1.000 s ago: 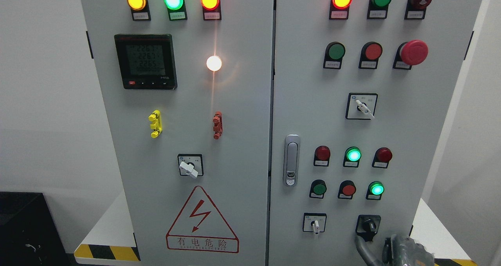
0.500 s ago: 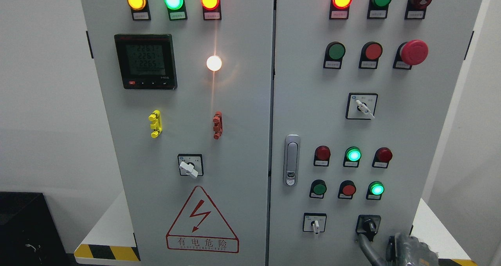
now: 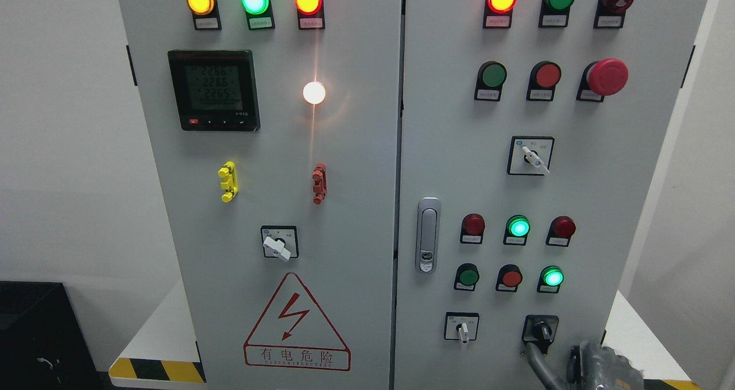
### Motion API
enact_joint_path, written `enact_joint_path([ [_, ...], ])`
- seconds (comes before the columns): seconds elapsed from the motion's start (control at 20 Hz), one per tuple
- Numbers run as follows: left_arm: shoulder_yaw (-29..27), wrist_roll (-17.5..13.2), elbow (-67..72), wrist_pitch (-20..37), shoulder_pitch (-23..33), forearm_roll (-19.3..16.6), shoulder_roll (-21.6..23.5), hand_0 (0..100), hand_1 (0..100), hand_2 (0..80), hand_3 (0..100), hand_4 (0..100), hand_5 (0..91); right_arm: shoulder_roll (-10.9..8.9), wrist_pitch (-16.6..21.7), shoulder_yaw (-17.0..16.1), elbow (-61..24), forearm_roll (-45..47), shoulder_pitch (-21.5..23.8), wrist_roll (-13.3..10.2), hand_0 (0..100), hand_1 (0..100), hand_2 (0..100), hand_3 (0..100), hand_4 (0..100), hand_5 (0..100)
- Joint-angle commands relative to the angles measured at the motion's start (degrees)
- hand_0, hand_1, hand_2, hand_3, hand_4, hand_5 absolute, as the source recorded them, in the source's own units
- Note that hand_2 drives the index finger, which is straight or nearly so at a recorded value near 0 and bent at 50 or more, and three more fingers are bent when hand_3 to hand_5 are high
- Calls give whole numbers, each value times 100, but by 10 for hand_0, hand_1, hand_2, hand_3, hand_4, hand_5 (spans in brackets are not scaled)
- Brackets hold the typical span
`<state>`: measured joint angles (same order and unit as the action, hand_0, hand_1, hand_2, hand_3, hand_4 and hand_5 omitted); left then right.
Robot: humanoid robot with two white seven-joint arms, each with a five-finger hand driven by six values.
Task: Flip black knob to close circuit
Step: 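Grip the black knob with the right hand and twist it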
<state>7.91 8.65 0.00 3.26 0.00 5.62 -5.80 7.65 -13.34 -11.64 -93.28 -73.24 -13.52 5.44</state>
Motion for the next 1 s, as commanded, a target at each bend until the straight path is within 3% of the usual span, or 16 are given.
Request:
enact_joint_path([
  [0.0,0,-3,-167,0,132,0,0,120,556,0,0,0,0,-9,-2,-199,29,12,-2,1,0,0,916,1000,1000,1000],
  [0.95,0,-3,-167,0,132,0,8,120,556,0,0,0,0,-9,-2,-331,20,64,-37,1,0,0,913,1000,1000,1000],
])
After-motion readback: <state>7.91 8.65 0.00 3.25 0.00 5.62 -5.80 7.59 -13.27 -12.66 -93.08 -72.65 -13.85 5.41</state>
